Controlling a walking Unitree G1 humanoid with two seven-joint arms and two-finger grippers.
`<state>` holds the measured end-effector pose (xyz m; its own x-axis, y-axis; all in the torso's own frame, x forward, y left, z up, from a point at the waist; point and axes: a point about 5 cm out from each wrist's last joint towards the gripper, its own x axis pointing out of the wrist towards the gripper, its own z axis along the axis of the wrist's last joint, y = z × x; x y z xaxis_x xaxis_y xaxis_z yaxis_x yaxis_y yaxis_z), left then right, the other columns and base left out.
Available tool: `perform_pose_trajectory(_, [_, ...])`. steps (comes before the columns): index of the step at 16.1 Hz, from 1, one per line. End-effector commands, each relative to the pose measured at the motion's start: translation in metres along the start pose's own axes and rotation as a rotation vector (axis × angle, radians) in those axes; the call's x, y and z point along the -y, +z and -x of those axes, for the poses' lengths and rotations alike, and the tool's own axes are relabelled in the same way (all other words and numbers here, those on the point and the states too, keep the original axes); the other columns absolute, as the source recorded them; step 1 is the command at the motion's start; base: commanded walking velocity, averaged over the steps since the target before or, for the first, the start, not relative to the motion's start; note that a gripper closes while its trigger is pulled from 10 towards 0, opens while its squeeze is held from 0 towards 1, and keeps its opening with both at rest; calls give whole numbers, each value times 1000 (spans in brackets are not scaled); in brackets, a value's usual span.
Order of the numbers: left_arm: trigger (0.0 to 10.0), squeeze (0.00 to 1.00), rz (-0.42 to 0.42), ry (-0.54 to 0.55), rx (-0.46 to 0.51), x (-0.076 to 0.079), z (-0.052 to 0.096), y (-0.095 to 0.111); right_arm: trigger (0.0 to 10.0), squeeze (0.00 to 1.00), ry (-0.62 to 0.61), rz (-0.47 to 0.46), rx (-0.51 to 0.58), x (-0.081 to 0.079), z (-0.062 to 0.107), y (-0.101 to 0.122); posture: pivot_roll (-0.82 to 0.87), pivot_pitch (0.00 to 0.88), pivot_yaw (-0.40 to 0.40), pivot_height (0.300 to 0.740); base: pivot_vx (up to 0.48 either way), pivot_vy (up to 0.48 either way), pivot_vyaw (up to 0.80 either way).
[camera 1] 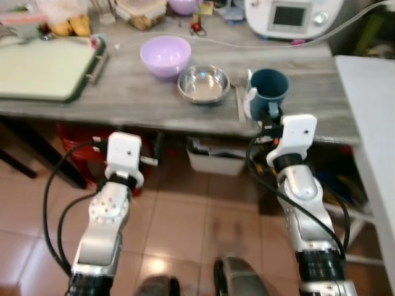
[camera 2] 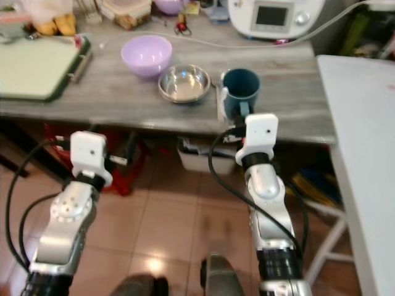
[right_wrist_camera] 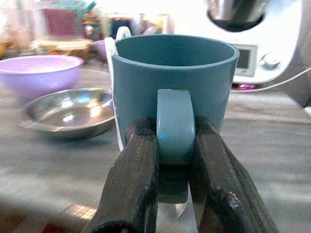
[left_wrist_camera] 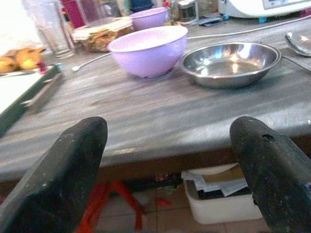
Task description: Setting the table
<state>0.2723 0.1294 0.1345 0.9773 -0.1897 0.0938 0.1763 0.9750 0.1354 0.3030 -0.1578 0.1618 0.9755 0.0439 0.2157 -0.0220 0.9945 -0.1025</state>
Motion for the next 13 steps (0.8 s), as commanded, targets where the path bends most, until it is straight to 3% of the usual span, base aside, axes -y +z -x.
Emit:
perform_pose_trajectory(1, [10000,0,-8,-16,18,1,3,3,10000,0,-43,5,51,4,-4,11,-17,154,37,740,480,0,0])
perform_pose_trajectory(8, [10000,0,9,-12,31,2,5,5,10000,0,-30,66,102,5,-13,21,-11,155,35,740,478,0,0])
perform_pose_trajectory(13, [10000,0,11,-5,14,1,7,2,10000,0,-26,51,100,30,-39,28,-5,159,34,740,0,0,0])
